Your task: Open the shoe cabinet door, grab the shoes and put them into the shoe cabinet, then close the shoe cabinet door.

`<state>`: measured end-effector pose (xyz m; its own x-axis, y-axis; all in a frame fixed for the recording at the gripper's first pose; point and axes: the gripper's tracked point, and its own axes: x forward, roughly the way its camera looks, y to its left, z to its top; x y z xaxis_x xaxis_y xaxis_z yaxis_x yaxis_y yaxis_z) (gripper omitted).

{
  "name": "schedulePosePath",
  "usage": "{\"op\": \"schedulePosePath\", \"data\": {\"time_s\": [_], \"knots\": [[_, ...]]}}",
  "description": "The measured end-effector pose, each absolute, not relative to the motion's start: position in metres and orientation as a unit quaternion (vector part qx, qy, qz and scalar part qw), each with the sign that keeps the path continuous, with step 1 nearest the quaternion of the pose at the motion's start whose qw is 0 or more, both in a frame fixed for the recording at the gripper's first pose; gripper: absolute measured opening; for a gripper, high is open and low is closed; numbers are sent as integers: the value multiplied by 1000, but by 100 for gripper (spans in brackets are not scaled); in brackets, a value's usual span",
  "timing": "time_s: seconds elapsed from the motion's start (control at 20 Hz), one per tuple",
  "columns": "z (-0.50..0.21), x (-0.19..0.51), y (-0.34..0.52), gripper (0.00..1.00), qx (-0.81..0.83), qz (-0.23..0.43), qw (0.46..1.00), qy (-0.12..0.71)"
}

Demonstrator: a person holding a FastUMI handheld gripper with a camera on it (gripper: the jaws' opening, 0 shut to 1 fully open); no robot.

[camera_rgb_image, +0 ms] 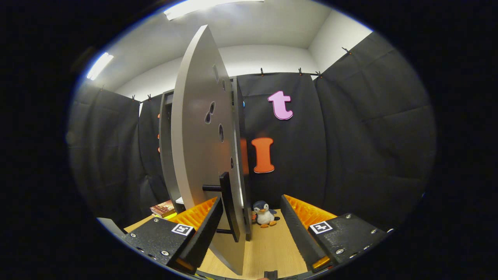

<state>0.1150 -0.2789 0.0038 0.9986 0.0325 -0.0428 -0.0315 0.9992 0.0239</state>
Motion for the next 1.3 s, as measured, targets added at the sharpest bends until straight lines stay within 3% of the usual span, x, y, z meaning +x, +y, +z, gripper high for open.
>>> {"op": "schedulePosePath", "data": {"time_s": [0.45, 1.3], "knots": [[4, 123, -264, 90, 26, 43, 999, 20], [-6, 144, -126, 90, 4, 140, 990, 16]]}}
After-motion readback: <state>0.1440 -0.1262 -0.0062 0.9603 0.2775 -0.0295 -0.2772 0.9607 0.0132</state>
